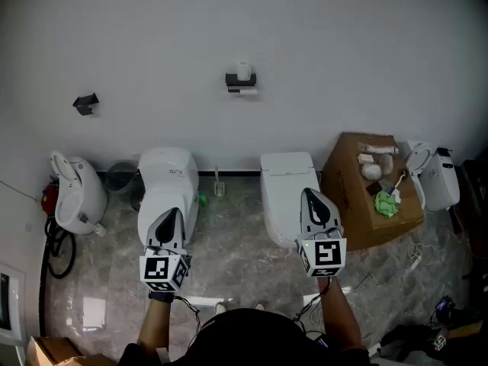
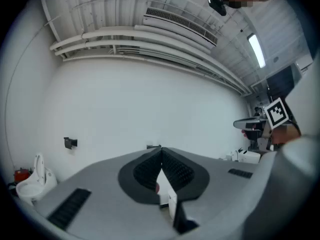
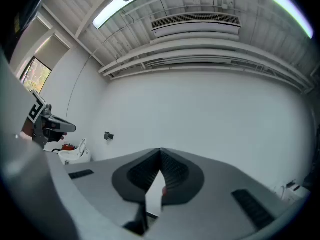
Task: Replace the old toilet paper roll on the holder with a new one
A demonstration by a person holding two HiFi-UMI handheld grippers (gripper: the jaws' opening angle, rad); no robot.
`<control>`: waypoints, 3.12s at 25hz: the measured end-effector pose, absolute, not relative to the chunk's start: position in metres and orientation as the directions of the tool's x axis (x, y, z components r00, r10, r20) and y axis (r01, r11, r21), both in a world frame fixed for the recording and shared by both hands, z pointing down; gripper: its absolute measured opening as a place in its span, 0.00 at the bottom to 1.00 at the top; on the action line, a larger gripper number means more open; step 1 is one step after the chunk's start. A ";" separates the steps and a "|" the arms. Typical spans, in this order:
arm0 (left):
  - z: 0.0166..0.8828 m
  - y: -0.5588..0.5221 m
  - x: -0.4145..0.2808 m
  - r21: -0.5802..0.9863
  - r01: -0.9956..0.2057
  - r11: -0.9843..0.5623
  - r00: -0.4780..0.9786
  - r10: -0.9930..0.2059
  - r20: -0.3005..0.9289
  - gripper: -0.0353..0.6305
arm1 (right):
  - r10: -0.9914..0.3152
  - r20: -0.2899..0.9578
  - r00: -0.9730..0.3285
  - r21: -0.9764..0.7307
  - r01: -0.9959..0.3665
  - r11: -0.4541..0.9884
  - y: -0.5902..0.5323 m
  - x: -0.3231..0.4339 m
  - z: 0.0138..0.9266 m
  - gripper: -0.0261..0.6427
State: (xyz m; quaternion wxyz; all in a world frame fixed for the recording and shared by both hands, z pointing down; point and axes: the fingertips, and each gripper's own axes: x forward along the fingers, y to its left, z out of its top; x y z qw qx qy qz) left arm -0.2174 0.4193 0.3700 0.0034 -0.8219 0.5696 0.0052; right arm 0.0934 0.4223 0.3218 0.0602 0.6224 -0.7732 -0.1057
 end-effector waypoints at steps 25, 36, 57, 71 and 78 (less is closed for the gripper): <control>0.361 0.413 -0.236 0.013 -0.909 -0.416 0.414 -0.908 -0.069 0.08 | -0.988 -0.070 -0.139 0.162 -0.979 0.126 0.422 0.079 0.326 0.16; 0.387 0.400 -0.250 -0.018 -0.934 -0.357 0.357 -0.934 0.008 0.67 | -0.972 -0.062 -0.228 0.138 -0.966 0.218 0.420 0.042 0.337 0.74; 0.405 0.377 -0.263 -0.017 -0.883 -0.468 0.468 -0.884 0.004 0.66 | -0.994 0.002 -0.110 0.153 -0.982 0.109 0.403 0.025 0.367 0.77; 0.414 0.187 -0.165 -0.053 -0.884 -0.465 0.463 -0.885 0.035 0.66 | -0.996 -0.012 -0.087 0.158 -0.984 0.084 0.201 0.143 0.374 0.76; 0.396 0.114 -0.134 -0.080 -0.900 -0.428 0.427 -0.904 0.025 0.66 | -0.996 0.013 -0.092 0.064 -0.994 0.092 0.125 0.183 0.389 0.75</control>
